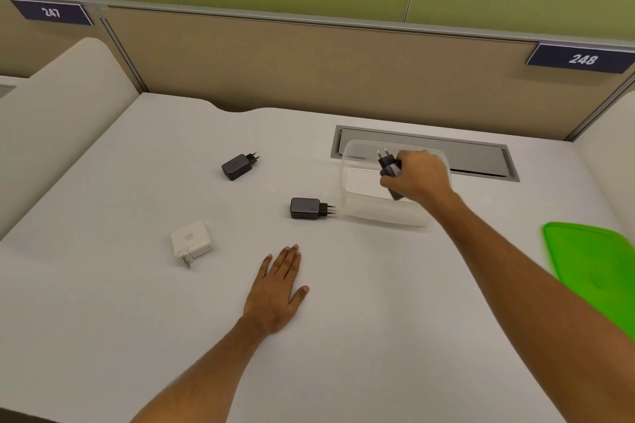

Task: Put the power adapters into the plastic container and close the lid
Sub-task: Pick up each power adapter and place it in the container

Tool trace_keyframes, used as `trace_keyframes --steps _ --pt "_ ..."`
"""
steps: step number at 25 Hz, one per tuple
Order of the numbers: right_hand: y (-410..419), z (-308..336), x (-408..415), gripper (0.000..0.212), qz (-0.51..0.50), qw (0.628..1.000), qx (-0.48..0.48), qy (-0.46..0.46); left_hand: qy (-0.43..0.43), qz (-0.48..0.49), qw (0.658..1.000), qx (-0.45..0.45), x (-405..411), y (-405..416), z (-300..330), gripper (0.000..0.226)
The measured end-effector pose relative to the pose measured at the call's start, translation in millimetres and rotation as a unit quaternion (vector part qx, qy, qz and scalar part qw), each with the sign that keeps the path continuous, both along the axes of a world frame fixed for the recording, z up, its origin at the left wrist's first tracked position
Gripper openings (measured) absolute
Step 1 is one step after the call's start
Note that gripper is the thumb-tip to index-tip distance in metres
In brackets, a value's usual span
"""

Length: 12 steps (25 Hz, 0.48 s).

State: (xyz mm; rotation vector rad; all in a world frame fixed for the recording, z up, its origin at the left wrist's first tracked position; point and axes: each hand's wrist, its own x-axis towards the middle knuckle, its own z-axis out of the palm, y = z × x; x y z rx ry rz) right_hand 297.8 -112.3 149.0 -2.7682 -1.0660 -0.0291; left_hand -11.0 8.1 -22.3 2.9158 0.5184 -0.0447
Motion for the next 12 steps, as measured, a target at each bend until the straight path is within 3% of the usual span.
trace_keyframes --steps 12 --pt "3.6 -49.2 53.6 0.054 -0.061 0.982 -0.176 0.027 -0.008 0.006 1.0 -0.002 -0.3 -0.1 1.4 0.065"
